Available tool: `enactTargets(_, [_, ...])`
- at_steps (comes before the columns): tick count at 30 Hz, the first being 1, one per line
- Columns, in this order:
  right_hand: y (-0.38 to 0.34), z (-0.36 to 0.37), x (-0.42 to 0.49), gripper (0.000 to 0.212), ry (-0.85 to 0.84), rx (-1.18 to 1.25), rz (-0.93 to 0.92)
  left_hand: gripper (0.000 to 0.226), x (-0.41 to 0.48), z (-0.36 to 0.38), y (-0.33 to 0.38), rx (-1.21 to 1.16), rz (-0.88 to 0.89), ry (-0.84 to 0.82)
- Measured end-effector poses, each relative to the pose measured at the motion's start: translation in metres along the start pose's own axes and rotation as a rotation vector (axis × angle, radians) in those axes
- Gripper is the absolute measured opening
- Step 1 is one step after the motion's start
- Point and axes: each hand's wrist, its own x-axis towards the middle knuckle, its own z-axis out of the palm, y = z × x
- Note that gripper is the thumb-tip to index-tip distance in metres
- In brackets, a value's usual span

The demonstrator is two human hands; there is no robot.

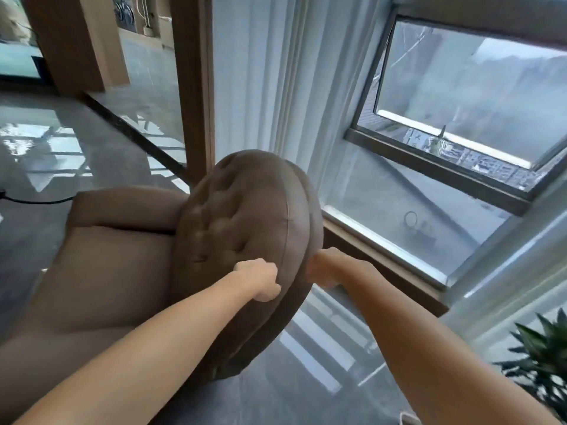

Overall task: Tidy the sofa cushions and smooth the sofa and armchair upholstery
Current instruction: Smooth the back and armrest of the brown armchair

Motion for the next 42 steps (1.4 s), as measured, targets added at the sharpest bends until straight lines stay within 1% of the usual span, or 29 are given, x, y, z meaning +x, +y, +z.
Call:
enactTargets(2, [0.034, -0.021, 0.037, 0.029, 0.034, 0.019, -0.018, 0.042, 0.044, -0.020, 0.015, -0.037, -0.032, 0.137])
enactTargets(5, [0.059, -0.050, 0.097, 0.040, 0.094, 0.050, -0.060, 0.043, 0.120, -0.041, 0.023, -0.133, -0.136, 0.330])
enactTargets(6, [0.066, -0.057, 0.123, 0.046, 0.111, 0.081, -0.095, 0.047, 0.146, -0.047, 0.024, -0.166, -0.186, 0.381])
enactTargets(8, [0.081, -0.076, 0.170, 0.053, 0.131, 0.062, -0.154, 0.060, 0.200, -0.059, 0.027, -0.226, -0.296, 0.441])
enactTargets(10, [0.095, -0.091, 0.214, 0.055, 0.149, -0.001, -0.218, 0.071, 0.249, -0.071, 0.032, -0.294, -0.383, 0.442])
enactTargets(13, [0.114, -0.117, 0.279, 0.056, 0.170, -0.057, -0.310, 0.075, 0.307, -0.086, 0.039, -0.370, -0.489, 0.407])
enactTargets(16, [0.120, -0.152, 0.344, 0.069, 0.203, -0.071, -0.376, 0.086, 0.338, -0.079, 0.038, -0.388, -0.597, 0.381])
enactTargets(18, [0.112, -0.170, 0.388, 0.065, 0.266, -0.144, -0.509, 0.099, 0.356, -0.065, 0.035, -0.388, -0.674, 0.336])
enactTargets(19, [0.105, -0.176, 0.409, 0.058, 0.298, -0.200, -0.601, 0.105, 0.365, -0.059, 0.034, -0.396, -0.718, 0.319])
enactTargets(21, [0.090, -0.180, 0.449, 0.046, 0.335, -0.349, -0.799, 0.117, 0.384, -0.052, 0.033, -0.407, -0.824, 0.339])
enactTargets(23, [0.079, -0.172, 0.479, 0.047, 0.328, -0.473, -0.963, 0.129, 0.398, -0.051, 0.033, -0.426, -0.939, 0.360])
enactTargets(24, [0.077, -0.166, 0.491, 0.050, 0.321, -0.493, -1.024, 0.132, 0.402, -0.049, 0.034, -0.435, -0.991, 0.384])
enactTargets(26, [0.085, -0.155, 0.505, 0.058, 0.312, -0.428, -1.096, 0.134, 0.402, -0.047, 0.034, -0.417, -1.039, 0.420])
enactTargets(28, [0.096, -0.148, 0.511, 0.063, 0.325, -0.357, -1.156, 0.132, 0.397, -0.045, 0.037, -0.426, -1.043, 0.418])
enactTargets(31, [0.103, -0.146, 0.517, 0.068, 0.354, -0.339, -1.225, 0.128, 0.392, -0.046, 0.045, -0.425, -1.069, 0.431])
enactTargets(37, [0.106, -0.131, 0.493, 0.078, 0.331, -0.323, -1.183, 0.125, 0.369, -0.041, 0.056, -0.442, -1.081, 0.430])
enactTargets(42, [0.110, -0.103, 0.449, 0.086, 0.318, -0.326, -1.129, 0.125, 0.327, -0.021, 0.062, -0.470, -0.996, 0.408])
